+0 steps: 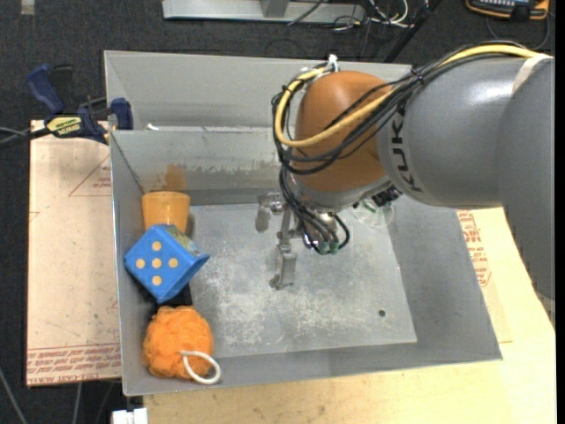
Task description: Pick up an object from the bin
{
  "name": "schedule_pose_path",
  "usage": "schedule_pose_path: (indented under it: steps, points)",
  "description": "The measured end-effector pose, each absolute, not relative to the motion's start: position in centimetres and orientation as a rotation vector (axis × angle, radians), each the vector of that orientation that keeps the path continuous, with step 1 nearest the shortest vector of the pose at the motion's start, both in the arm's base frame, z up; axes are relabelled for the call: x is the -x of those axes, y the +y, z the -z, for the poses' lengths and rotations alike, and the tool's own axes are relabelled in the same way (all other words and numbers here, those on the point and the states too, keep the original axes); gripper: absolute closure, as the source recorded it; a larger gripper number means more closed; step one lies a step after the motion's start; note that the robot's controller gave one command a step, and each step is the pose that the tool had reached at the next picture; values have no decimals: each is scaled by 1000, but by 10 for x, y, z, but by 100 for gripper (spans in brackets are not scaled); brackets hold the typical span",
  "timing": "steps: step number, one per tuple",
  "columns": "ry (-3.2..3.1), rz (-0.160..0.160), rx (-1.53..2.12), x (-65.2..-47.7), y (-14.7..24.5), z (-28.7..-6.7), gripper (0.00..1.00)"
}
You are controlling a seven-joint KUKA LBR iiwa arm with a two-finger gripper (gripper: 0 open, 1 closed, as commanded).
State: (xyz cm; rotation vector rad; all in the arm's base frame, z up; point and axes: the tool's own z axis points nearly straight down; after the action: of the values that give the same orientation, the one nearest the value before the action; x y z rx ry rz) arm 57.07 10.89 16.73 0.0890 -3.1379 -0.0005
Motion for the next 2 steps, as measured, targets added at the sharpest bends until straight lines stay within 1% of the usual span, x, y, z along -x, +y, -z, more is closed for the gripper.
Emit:
schedule_pose_path:
  steps: [1, 2]
  points:
    - [-3144, 8, -124, -568, 132, -169, 0]
    - [-3139, 4, -121, -555, 130, -169, 0]
